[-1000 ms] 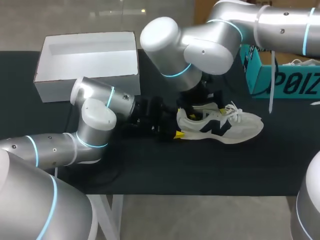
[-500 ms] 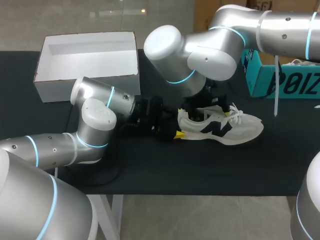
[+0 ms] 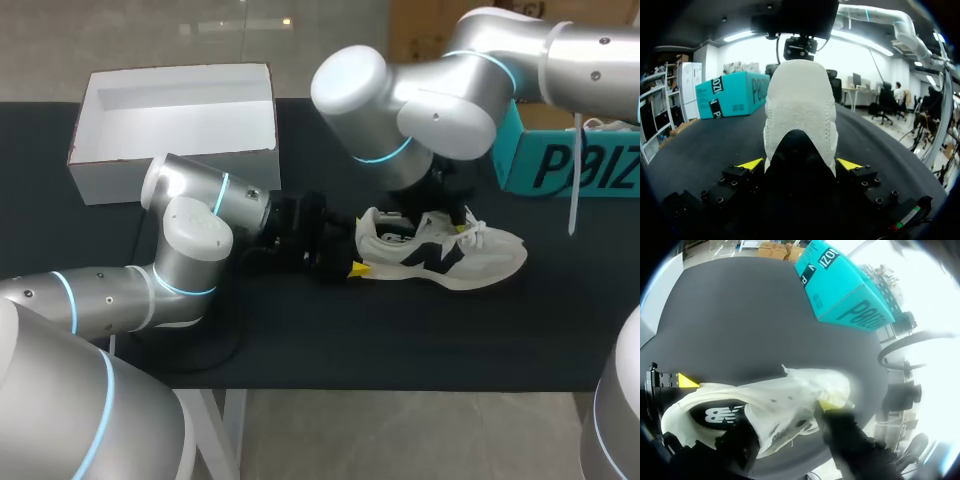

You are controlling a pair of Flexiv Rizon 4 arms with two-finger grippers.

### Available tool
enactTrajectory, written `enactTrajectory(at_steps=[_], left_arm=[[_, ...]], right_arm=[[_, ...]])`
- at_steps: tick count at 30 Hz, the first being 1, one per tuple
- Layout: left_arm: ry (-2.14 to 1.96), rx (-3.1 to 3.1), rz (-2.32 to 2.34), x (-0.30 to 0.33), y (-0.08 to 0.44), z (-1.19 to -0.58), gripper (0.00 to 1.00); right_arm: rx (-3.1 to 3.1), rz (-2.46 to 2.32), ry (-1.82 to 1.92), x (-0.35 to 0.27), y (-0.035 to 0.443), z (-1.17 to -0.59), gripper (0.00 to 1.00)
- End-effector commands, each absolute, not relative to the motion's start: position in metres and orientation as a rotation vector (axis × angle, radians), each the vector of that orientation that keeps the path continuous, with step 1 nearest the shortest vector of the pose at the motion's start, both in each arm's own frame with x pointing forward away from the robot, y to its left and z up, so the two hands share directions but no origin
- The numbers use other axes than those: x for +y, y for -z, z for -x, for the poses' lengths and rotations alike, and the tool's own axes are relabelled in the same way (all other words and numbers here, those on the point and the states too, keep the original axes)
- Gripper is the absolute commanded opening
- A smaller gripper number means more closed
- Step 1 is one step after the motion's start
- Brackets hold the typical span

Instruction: Take the shoe out of the shoebox, open the shoe tongue, remove and reinsert the insole, then place the shoe into the shoebox

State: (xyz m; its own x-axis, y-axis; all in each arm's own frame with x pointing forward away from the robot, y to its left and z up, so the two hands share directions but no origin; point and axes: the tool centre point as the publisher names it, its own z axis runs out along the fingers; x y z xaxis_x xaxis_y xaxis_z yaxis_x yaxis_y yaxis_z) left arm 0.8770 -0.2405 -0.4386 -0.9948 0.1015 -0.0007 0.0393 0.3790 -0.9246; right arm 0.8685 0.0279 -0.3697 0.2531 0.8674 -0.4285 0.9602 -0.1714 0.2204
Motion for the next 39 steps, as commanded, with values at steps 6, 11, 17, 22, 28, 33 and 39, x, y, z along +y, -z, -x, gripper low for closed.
enactTrajectory(at_steps=[6,11,17,22,28,33,39], left_arm=[[-1.708,-2.563,0.132,-0.242,0.441,-0.878,0.00],[-1.708,-2.563,0.132,-0.242,0.441,-0.878,0.00],[-1.708,-2.563,0.132,-0.242,0.441,-0.878,0.00],[-1.708,-2.563,0.132,-0.242,0.441,-0.878,0.00],[-1.708,-2.563,0.132,-0.242,0.441,-0.878,0.00],[-1.708,-2.563,0.132,-0.242,0.441,-0.878,0.00],[-1.708,-2.563,0.132,-0.242,0.441,-0.878,0.00]], right_arm=[[1.640,-2.130,0.253,0.010,0.362,-0.869,0.00],[1.611,-2.173,0.238,-0.002,0.356,-0.870,0.00],[1.566,-2.239,0.220,-0.021,0.351,-0.869,0.00],[1.563,-2.340,0.178,-0.038,0.353,-0.867,0.00],[1.585,-2.378,0.164,-0.043,0.354,-0.865,0.18],[1.607,-2.364,0.147,-0.033,0.348,-0.863,1.00],[1.635,-2.336,0.128,-0.022,0.340,-0.863,1.00]])
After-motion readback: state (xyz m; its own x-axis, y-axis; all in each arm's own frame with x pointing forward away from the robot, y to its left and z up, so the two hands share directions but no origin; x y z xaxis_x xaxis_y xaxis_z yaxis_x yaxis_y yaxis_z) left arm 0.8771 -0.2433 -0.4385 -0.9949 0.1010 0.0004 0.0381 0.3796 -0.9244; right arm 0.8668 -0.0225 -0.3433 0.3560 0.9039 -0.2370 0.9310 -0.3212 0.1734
